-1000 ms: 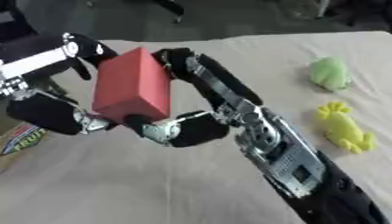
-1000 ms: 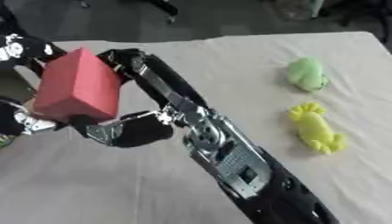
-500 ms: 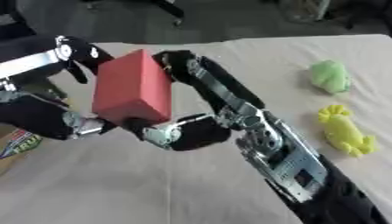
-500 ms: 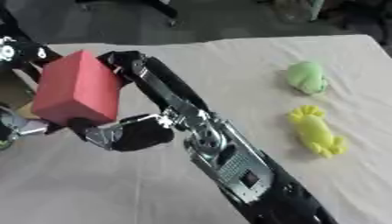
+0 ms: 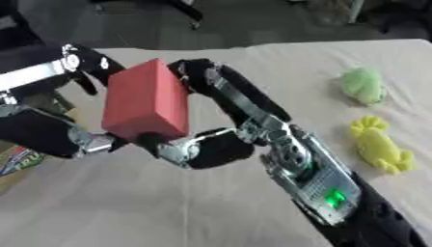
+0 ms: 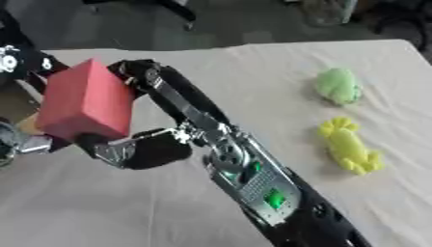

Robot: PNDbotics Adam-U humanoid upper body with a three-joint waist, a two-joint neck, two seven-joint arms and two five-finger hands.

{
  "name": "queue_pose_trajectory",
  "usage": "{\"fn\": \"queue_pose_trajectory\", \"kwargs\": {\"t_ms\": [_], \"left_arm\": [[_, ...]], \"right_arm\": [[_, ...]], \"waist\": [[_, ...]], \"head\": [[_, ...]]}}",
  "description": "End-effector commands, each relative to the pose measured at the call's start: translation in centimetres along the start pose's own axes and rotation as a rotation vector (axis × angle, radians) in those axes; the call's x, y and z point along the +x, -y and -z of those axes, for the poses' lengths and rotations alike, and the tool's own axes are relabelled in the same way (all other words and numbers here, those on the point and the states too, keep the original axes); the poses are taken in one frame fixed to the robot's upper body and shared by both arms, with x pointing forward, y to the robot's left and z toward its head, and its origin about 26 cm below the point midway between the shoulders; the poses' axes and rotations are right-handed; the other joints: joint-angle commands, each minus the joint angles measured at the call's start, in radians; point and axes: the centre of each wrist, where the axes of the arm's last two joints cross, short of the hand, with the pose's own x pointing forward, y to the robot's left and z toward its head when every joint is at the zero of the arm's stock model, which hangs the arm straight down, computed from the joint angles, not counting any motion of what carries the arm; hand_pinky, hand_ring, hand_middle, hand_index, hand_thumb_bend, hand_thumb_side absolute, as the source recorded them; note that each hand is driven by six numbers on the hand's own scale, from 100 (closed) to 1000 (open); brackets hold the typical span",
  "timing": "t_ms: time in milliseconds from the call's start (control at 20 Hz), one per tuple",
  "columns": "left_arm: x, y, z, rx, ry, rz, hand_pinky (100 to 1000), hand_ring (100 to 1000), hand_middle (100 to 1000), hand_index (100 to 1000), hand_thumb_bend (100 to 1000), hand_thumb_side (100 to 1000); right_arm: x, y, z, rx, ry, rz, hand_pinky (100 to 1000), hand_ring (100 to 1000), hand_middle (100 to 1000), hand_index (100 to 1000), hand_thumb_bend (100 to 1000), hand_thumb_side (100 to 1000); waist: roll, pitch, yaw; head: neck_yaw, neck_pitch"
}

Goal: Pick up the objects with one hand, pass them to the other hand, and then place them into the box on the other side of the table.

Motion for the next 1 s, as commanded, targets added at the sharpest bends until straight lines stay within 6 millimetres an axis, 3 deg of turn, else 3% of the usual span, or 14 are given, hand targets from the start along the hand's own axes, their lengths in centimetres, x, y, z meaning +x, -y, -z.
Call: {"fn": "queue_pose_trajectory", "kwargs": {"t_ms": [50,1000], "left_arm": [[0.5,-1.2,-1.0,0.027,0.017,0.037,750,799,718,841,1000,547],[-0.46,-1.07,-1.67,0.012,-0.008,0.033,763,809,731,852,1000,728]], "right_arm": [[-0.25,0.26,-0.11,0.006,-0.014,-0.023,727,517,465,559,100,144],[-0.35,0.05,-0.26,0.018,-0.021,-0.015,724,518,469,555,100,150]], "waist": [[0.002,-0.013,0.0],[0.002,-0.008,-0.002]], "head": [[0.001,-0.011],[0.004,-0.004]]}}
